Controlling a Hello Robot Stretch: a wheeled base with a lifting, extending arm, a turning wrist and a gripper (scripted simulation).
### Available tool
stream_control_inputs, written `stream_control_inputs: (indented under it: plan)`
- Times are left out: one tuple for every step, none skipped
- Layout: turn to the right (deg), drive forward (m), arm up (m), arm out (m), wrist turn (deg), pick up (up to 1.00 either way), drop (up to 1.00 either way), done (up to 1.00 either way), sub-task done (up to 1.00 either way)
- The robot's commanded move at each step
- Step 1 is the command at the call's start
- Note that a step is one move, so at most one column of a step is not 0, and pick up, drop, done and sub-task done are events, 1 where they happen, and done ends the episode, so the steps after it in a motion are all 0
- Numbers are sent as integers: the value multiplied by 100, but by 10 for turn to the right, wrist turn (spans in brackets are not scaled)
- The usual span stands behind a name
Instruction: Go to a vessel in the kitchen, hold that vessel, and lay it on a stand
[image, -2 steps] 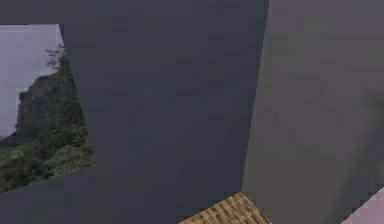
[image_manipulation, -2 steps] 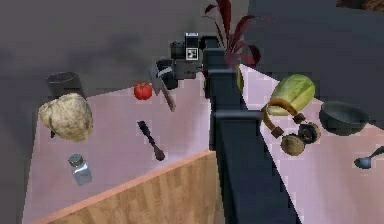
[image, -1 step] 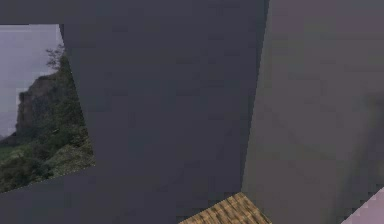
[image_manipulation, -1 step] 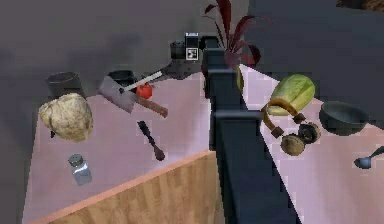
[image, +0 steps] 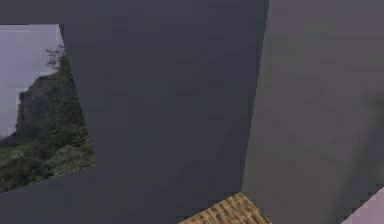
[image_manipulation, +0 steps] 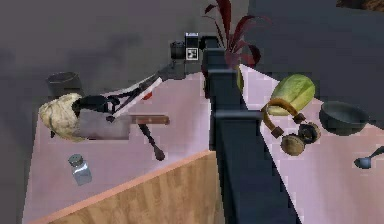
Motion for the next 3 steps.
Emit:
stream_control_inputs:
  plan:
    - [0,0,0,0,-270,0,0,0,0]
    - [0,0,0,-42,0,0,0,0,0]
    - [-450,0,0,0,0,0,0,0,0]
